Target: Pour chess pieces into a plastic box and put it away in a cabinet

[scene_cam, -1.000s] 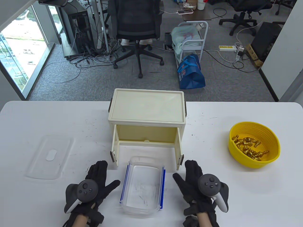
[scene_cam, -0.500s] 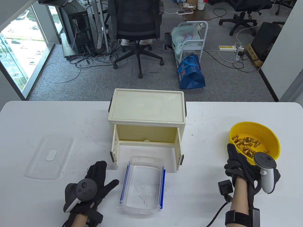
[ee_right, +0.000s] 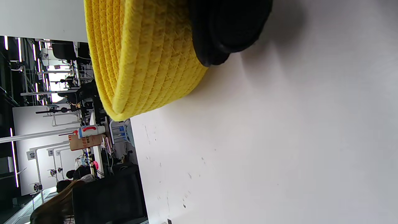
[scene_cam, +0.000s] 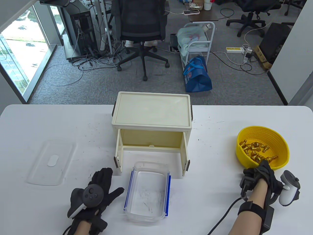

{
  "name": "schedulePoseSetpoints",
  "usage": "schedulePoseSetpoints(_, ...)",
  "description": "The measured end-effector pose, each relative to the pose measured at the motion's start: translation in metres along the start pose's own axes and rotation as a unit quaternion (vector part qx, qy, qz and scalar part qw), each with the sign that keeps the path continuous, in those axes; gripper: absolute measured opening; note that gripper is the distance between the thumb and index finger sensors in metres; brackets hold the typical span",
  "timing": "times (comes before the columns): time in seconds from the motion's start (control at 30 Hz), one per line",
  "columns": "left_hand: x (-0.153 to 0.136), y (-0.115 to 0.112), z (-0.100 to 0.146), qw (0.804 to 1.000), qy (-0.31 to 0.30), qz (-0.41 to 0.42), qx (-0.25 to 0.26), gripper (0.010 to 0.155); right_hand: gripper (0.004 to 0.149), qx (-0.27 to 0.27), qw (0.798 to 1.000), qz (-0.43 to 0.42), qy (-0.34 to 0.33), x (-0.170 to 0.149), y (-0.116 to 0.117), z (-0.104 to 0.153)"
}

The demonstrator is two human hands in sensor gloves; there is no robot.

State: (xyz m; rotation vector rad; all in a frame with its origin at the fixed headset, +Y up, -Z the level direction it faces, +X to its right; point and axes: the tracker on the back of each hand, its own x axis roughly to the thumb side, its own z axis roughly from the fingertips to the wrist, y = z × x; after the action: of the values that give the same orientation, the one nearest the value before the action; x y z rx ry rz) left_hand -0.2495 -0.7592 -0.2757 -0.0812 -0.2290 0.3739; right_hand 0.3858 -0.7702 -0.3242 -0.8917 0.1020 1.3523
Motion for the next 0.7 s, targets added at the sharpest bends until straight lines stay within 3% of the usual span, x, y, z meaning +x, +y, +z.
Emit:
schedulePoseSetpoints(0.2, 0.0, 0.0, -0.001, 1.0, 0.002, -0.005, 0.0, 0.092, 0.068, -0.019, 1.0, -0.018, -0.017, 0.001, 0.004, 0.004)
schedulePoseSetpoints(0.4, 0.002, 0.003, -0.001, 1.0, -0.002, -0.021, 0.007, 0.092, 0.067, -0.034, 0.998, 0.018, -0.046, 0.013, 0.007, 0.021)
schedulePoseSetpoints(0.7, -0.001, 0.005, 0.0, 1.0, 0.004, -0.007, 0.013, 0.091, 0.066, 0.03, 0.986, 0.057, -0.151, 0.059, 0.026, 0.082)
